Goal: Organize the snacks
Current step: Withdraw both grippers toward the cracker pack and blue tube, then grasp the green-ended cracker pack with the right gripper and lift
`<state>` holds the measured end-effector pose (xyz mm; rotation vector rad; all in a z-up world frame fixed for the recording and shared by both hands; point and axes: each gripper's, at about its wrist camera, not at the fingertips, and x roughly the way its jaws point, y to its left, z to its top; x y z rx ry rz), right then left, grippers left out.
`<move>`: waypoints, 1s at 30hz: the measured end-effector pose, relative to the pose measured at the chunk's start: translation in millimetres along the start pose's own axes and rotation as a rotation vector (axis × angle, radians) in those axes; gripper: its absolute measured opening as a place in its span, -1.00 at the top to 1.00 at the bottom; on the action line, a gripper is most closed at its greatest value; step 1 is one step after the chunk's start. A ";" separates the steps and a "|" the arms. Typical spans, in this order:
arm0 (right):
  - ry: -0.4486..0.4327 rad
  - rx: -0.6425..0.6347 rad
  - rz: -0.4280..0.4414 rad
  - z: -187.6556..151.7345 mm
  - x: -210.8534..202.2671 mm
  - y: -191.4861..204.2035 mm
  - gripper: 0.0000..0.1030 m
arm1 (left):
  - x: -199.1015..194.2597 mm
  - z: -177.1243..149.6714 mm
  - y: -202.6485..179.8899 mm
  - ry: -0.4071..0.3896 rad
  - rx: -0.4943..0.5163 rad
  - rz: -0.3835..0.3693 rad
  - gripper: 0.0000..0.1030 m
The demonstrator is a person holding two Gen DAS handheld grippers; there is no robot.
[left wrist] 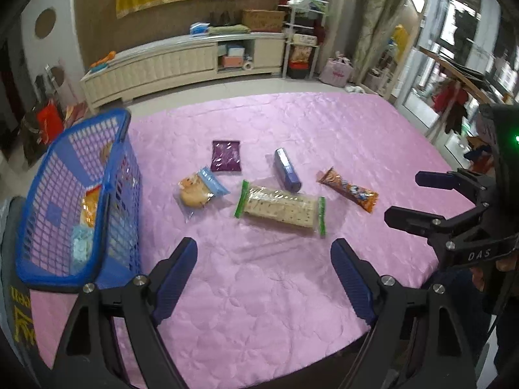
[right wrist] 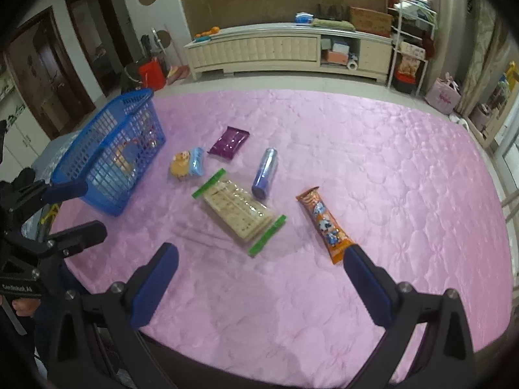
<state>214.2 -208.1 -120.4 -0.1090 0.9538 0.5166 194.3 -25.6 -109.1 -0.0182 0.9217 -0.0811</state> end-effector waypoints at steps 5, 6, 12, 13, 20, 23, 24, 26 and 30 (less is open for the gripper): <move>0.003 -0.089 0.041 3.8 31.6 3.6 -0.99 | 18.3 -12.1 5.2 0.010 -0.039 0.053 -0.61; 0.008 -0.104 0.045 4.1 37.8 4.1 -0.99 | 22.7 -15.0 7.9 0.016 -0.056 0.052 -0.61; 0.047 -0.222 0.103 6.8 90.6 11.9 -0.99 | 50.7 -22.3 17.4 0.035 -0.088 0.105 -0.61; 0.055 -0.240 0.097 8.3 100.6 13.0 -0.99 | 55.3 -21.4 18.9 0.040 -0.092 0.104 -0.61; 0.133 -0.309 0.131 22.6 146.3 15.0 -0.99 | 87.5 -18.9 26.9 0.070 -0.103 0.119 -0.61; 0.147 -0.308 0.156 22.3 158.8 14.4 -0.99 | 95.3 -23.2 34.9 0.087 -0.120 0.105 -0.61; 0.147 -0.310 0.155 22.3 161.4 15.1 -0.99 | 96.8 -24.1 36.2 0.092 -0.121 0.104 -0.61; 0.129 -0.325 0.147 22.0 162.6 17.5 -0.99 | 98.3 -24.6 39.2 0.092 -0.123 0.106 -0.61; 0.110 -0.389 0.145 19.3 161.5 29.7 -0.87 | 96.0 -29.1 44.4 0.090 -0.147 0.104 -0.61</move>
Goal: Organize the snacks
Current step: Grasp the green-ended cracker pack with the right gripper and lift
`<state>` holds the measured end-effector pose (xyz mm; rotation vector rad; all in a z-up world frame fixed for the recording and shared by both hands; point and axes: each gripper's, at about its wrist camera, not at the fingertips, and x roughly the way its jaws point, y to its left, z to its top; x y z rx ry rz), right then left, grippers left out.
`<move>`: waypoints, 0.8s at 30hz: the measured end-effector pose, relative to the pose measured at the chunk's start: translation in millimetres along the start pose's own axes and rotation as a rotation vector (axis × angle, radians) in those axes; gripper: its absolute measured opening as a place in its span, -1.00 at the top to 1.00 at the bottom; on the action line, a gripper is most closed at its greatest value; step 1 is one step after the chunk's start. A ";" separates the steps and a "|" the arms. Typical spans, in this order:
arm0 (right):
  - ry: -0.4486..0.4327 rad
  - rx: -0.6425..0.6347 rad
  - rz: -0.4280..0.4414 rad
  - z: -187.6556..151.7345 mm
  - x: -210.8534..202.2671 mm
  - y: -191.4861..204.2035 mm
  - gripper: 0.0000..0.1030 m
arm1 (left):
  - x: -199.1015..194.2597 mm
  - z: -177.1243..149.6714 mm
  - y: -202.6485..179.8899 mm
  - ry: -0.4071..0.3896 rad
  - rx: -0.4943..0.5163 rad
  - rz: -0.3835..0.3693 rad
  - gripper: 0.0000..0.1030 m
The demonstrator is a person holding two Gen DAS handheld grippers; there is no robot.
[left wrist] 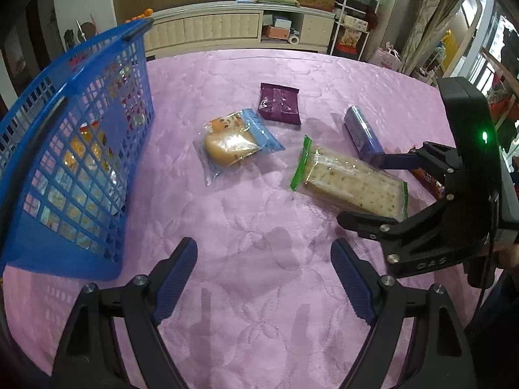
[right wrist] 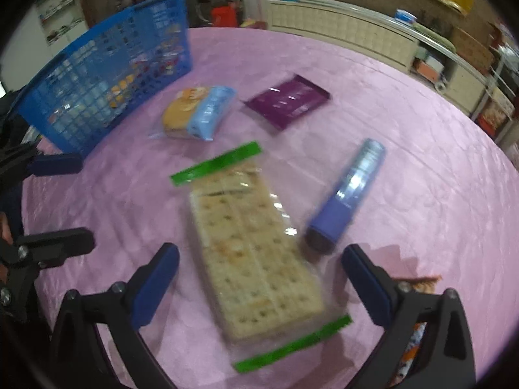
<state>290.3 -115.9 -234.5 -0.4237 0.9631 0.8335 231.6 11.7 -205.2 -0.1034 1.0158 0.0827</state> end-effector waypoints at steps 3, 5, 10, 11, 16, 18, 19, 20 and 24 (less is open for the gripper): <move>-0.016 -0.032 0.011 -0.2 -1.0 6.1 -0.81 | -4.1 -3.5 0.9 -0.001 0.001 0.014 -0.61; -0.020 -0.047 0.048 -0.2 -4.2 9.8 -0.68 | -8.0 -5.9 1.6 -0.001 0.001 0.020 -0.61; -0.020 -0.065 0.046 -5.9 -14.3 15.8 -0.16 | -19.7 -8.6 1.9 -0.008 -0.014 0.037 -0.61; -0.026 -0.068 0.039 -7.6 -14.5 17.1 -0.15 | -22.2 -9.3 0.9 -0.011 -0.011 0.044 -0.61; -0.059 -0.046 0.042 -18.2 -31.6 22.0 -0.14 | -38.3 -9.1 -6.3 -0.028 -0.006 0.063 -0.61; -0.090 -0.024 0.055 -19.9 -49.5 19.9 -0.14 | -45.4 -8.2 -10.9 -0.036 0.001 0.065 -0.61; -0.116 -0.003 0.061 -20.8 -60.7 16.3 -0.14 | -48.4 -7.5 -13.5 -0.040 0.006 0.067 -0.61; -0.135 0.018 0.063 -20.7 -69.6 12.4 -0.14 | -50.5 -6.5 -15.8 -0.045 0.012 0.069 -0.61; -0.194 0.122 0.014 -23.1 -94.8 -12.5 -0.14 | -54.3 3.2 -33.8 -0.052 0.059 0.055 -0.61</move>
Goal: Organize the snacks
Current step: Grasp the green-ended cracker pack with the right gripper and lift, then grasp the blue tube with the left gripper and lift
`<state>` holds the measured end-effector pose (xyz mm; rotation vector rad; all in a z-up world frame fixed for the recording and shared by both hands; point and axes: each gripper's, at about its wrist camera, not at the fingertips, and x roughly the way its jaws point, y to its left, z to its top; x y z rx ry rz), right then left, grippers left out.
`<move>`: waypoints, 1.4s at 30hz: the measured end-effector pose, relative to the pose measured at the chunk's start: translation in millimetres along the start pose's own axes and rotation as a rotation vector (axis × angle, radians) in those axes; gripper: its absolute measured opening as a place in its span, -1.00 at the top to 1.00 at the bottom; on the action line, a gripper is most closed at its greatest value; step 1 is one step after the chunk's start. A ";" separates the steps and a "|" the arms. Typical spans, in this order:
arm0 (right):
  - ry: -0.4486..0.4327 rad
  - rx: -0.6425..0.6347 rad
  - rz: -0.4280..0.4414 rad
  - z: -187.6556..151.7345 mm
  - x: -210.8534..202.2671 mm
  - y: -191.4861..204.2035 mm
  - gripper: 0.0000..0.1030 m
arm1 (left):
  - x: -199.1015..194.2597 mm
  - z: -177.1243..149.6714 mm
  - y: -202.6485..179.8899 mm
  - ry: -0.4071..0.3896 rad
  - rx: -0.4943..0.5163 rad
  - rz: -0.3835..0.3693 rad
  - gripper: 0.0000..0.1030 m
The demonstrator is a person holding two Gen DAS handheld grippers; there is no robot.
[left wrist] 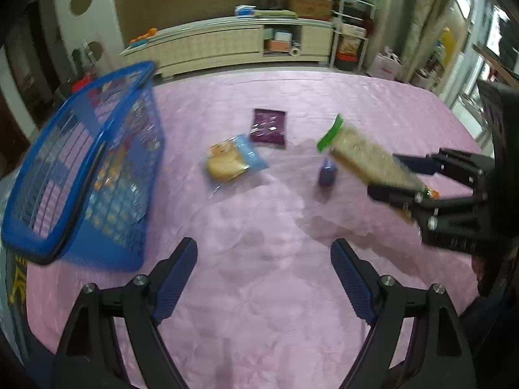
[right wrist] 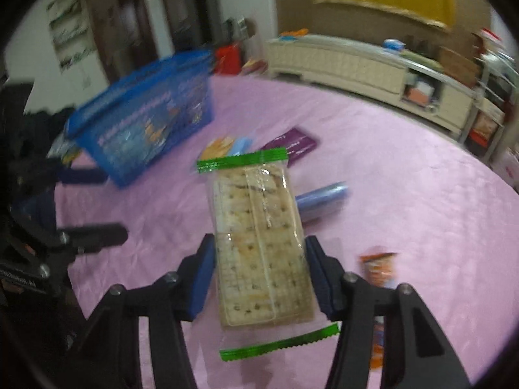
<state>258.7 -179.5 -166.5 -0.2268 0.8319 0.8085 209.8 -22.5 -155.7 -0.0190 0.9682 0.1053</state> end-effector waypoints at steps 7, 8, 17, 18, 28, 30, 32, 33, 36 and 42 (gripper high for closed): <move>-0.059 0.138 -0.103 5.2 -23.7 -34.1 -0.14 | 6.6 31.3 -30.7 -0.018 0.062 -0.028 -0.61; -0.067 0.157 -0.109 5.0 -27.7 -40.2 -0.14 | 8.4 36.4 -34.7 -0.018 0.071 -0.032 -0.61; -0.084 0.288 -0.185 3.3 -34.4 -77.6 -0.14 | 52.3 69.1 -69.6 0.034 0.221 -0.049 -0.61; -0.081 0.300 -0.187 1.1 -34.7 -82.2 -0.14 | 58.6 72.6 -71.7 0.042 0.236 -0.056 -0.61; -0.020 0.412 -0.188 -1.0 -18.6 -106.1 -0.14 | 119.0 95.9 -79.7 0.153 0.306 -0.069 -0.30; -0.014 0.417 -0.185 -0.7 -16.4 -107.4 -0.14 | 129.5 99.6 -82.2 0.171 0.314 -0.069 -0.14; -0.012 0.428 -0.191 -1.1 -15.5 -109.9 -0.15 | 139.2 102.9 -83.4 0.185 0.310 -0.073 0.00; -0.014 0.431 -0.191 -1.0 -15.8 -110.2 -0.15 | 143.7 104.6 -83.5 0.191 0.303 -0.075 0.03; -0.013 0.437 -0.192 -1.6 -16.9 -111.4 -0.15 | 156.1 105.8 -81.7 0.211 0.279 -0.081 0.15; -0.001 0.435 -0.187 -2.1 -15.7 -110.6 -0.15 | 161.4 104.5 -81.8 0.219 0.274 -0.089 0.58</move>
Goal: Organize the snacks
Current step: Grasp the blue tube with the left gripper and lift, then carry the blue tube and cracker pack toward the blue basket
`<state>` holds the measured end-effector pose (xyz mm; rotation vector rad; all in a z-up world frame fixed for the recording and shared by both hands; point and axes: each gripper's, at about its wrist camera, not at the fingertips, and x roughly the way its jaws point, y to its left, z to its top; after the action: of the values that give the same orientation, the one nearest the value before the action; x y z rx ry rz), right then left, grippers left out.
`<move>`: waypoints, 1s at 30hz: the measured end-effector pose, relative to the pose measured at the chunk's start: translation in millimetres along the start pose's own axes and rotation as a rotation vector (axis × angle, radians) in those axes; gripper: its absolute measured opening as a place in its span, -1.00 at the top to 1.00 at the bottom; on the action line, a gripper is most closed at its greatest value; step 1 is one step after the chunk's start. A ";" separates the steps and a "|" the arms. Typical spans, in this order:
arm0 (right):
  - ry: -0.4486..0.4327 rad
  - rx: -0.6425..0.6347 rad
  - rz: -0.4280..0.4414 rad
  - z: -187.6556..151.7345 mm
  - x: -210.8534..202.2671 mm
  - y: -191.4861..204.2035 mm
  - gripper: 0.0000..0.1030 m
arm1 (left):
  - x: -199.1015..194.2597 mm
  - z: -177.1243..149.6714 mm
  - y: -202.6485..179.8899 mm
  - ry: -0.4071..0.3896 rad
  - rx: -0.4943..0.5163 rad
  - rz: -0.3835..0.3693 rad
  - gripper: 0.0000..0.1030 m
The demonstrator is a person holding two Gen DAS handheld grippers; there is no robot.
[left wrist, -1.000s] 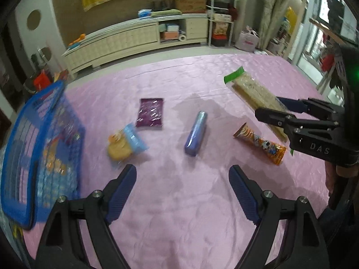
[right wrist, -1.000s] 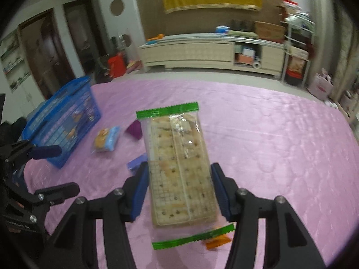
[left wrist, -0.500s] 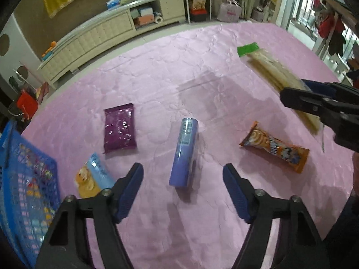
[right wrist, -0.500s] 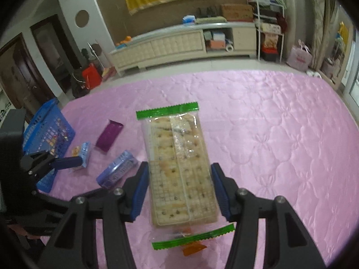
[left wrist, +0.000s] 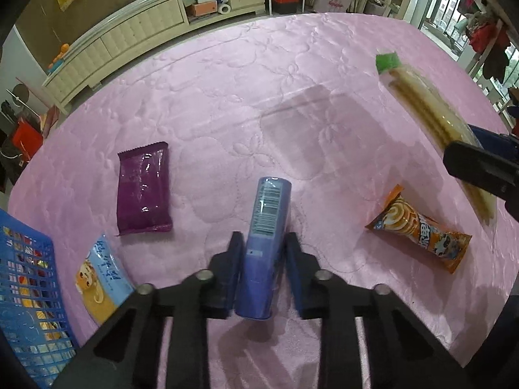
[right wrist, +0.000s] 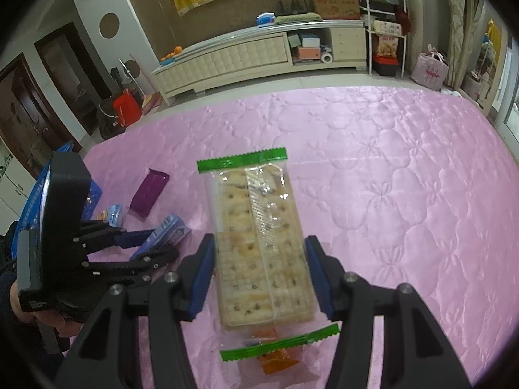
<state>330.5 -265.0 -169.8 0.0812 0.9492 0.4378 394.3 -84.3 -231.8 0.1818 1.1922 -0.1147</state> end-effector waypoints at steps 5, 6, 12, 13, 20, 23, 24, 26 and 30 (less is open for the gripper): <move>0.003 -0.004 0.003 0.1 -1.6 2.9 -0.15 | -3.6 -4.6 -0.8 -0.017 -0.016 0.008 0.64; 0.008 -0.013 0.006 0.2 -1.4 5.5 -0.15 | -6.8 -6.8 0.2 -0.019 -0.026 0.013 0.64; 0.002 -0.059 0.007 -2.4 -11.5 25.5 -0.15 | -47.5 -22.6 5.8 -0.089 -0.064 0.021 0.64; 0.006 -0.063 -0.007 -2.3 -12.3 30.5 -0.15 | -55.2 -25.9 7.2 -0.099 -0.067 0.024 0.64; -0.023 -0.103 -0.002 -1.0 -40.4 71.3 -0.15 | -105.5 -46.3 27.4 -0.156 -0.107 0.046 0.64; -0.039 -0.118 0.002 2.8 -55.4 90.5 -0.15 | -132.6 -58.7 34.6 -0.188 -0.121 0.069 0.64; -0.049 -0.113 0.012 5.0 -62.7 96.4 -0.15 | -140.6 -62.8 35.9 -0.199 -0.122 0.070 0.64; -0.063 -0.118 0.016 8.5 -72.5 107.4 -0.15 | -161.4 -70.4 37.7 -0.235 -0.116 0.080 0.64; -0.085 -0.141 0.030 12.6 -88.9 131.7 -0.15 | -187.0 -82.1 52.7 -0.285 -0.117 0.084 0.64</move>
<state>252.9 -178.9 -60.4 -0.0139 0.8324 0.5242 260.6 -17.5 -82.9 0.1083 0.9027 0.0033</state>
